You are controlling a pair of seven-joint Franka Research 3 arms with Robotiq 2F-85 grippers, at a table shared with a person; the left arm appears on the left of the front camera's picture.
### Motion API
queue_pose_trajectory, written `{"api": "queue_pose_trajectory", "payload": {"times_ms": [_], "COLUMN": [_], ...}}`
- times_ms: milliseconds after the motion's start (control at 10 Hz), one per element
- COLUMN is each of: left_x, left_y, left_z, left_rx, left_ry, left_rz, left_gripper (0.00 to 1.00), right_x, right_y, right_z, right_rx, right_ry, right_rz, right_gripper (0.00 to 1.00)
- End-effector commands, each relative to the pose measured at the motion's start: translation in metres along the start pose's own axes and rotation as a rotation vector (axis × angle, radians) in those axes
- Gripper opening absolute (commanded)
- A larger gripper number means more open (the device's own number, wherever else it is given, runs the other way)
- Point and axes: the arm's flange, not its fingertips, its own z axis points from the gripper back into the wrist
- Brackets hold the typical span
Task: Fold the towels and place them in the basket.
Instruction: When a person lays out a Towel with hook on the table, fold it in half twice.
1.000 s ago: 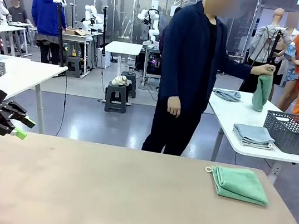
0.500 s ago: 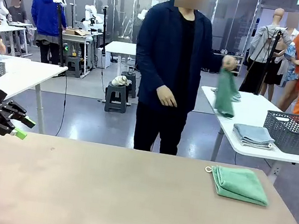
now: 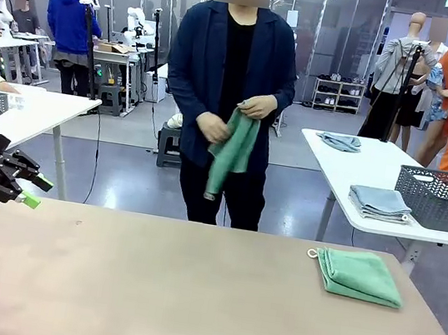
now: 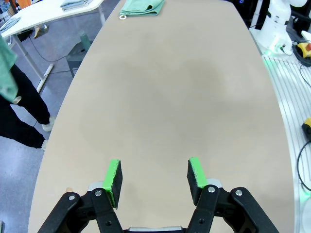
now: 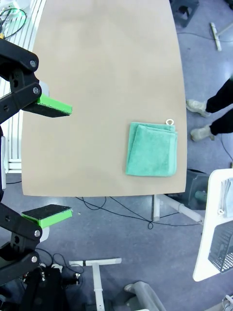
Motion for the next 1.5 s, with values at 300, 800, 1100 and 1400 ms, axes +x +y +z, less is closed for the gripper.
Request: {"api": "queue_pose_trajectory", "payload": {"times_ms": [300, 800, 1100, 1400], "left_x": [0.0012, 0.0012, 0.0012, 0.0012], "left_y": [-0.0005, -0.0005, -0.0005, -0.0005], "left_z": [0.0005, 0.0005, 0.0005, 0.0005], "left_rx": [0.002, 0.002, 0.002, 0.002], "left_ry": [-0.002, -0.002, -0.002, -0.002], "left_rz": [-0.001, -0.001, -0.001, -0.001], "left_gripper": [0.69, 0.69, 0.69, 0.69], "right_x": [0.0001, 0.0001, 0.0001, 0.0001], "right_y": [0.0001, 0.0001, 0.0001, 0.0001], "right_z": [-0.0004, -0.0004, -0.0004, -0.0004], "right_rx": [-0.006, -0.006, -0.006, -0.006], "right_ry": [-0.005, -0.005, -0.005, -0.005], "right_rz": [-0.009, -0.009, -0.009, -0.009], "right_gripper": [0.90, 0.90, 0.90, 0.90]}}
